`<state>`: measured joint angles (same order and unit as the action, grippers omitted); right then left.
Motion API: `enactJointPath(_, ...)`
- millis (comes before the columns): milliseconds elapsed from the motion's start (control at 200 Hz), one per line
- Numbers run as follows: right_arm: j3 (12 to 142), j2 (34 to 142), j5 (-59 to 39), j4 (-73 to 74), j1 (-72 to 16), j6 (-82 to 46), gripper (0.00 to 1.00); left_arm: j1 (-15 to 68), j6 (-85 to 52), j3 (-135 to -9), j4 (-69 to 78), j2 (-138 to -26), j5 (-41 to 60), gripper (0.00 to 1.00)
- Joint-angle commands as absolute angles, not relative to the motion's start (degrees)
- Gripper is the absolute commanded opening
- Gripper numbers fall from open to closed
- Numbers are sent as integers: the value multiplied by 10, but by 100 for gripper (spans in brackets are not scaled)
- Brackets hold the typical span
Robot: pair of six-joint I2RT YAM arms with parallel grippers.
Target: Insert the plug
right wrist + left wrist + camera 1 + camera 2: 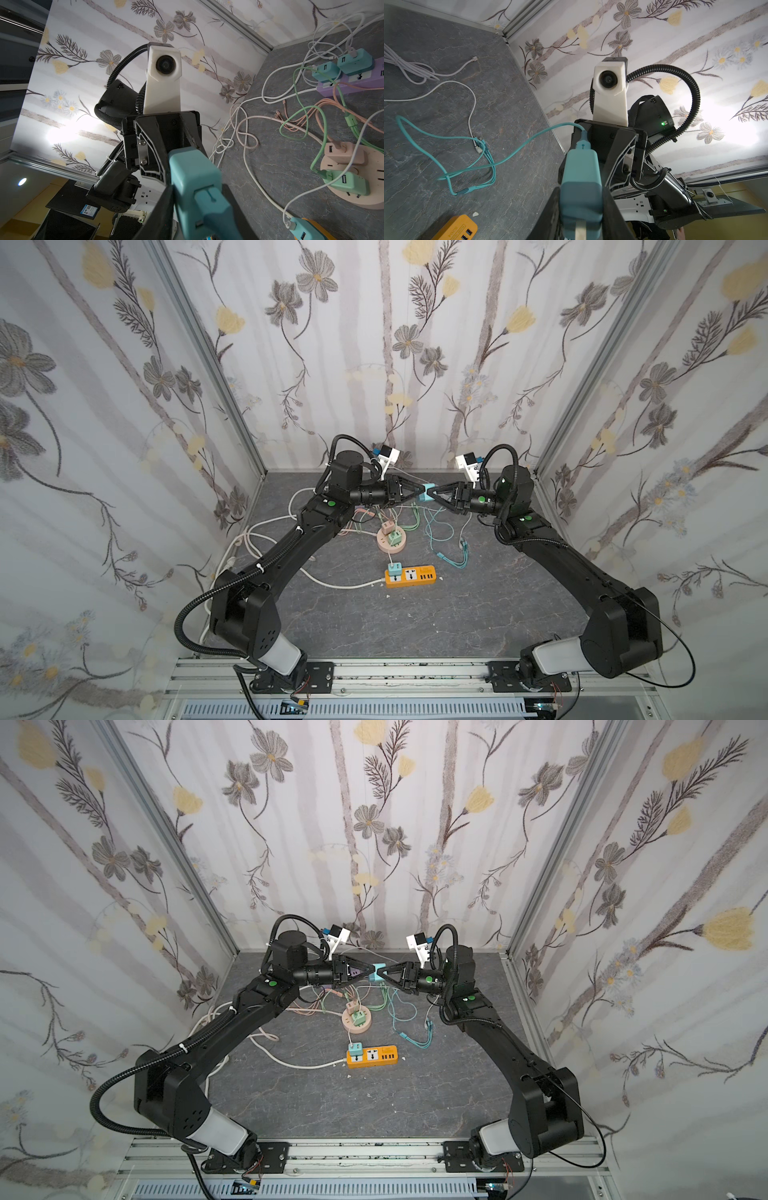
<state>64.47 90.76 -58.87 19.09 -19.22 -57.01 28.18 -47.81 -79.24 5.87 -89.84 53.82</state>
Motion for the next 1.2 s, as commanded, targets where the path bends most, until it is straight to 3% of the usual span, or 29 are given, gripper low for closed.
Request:
enactJointPath(0, 648, 908, -612, 255, -197, -578, 27, 285, -484, -792, 85, -904, 564, 0)
enactJointPath(105, 643, 905, -617, 272, -196, -575, 17, 286, -494, -793, 98, -909, 580, 0)
enactJointPath(220, 639, 895, -622, 273, -195, -551, 0, 286, -496, -792, 101, -911, 583, 0)
enactJointPath(370, 656, 874, -625, 165, -194, -435, 0, 286, -489, -792, 104, -907, 588, 0)
enactJointPath(410, 668, 869, -623, 119, -193, -391, 0, 286, -483, -791, 101, -904, 587, 14)
enactJointPath(460, 688, 863, -621, 44, -189, -319, 0, 285, -467, -790, 92, -898, 583, 47)
enactJointPath(490, 703, 860, -615, -4, -185, -263, 0, 283, -451, -789, 77, -890, 573, 62)
enactJointPath(645, 772, 856, -529, -293, -182, 115, 0, 269, -318, -763, -62, -805, 384, 100)
enactJointPath(805, 800, 902, -470, -466, -205, 428, 0, 267, -257, -717, -167, -717, 109, 100)
enactJointPath(879, 802, 931, -436, -506, -227, 492, 0, 266, -251, -692, -195, -680, 18, 100)
enactJointPath(1044, 792, 999, -331, -536, -282, 571, 0, 264, -241, -648, -229, -627, -86, 100)
enactJointPath(1194, 791, 1043, -294, -521, -309, 592, 0, 263, -237, -632, -246, -606, -129, 100)
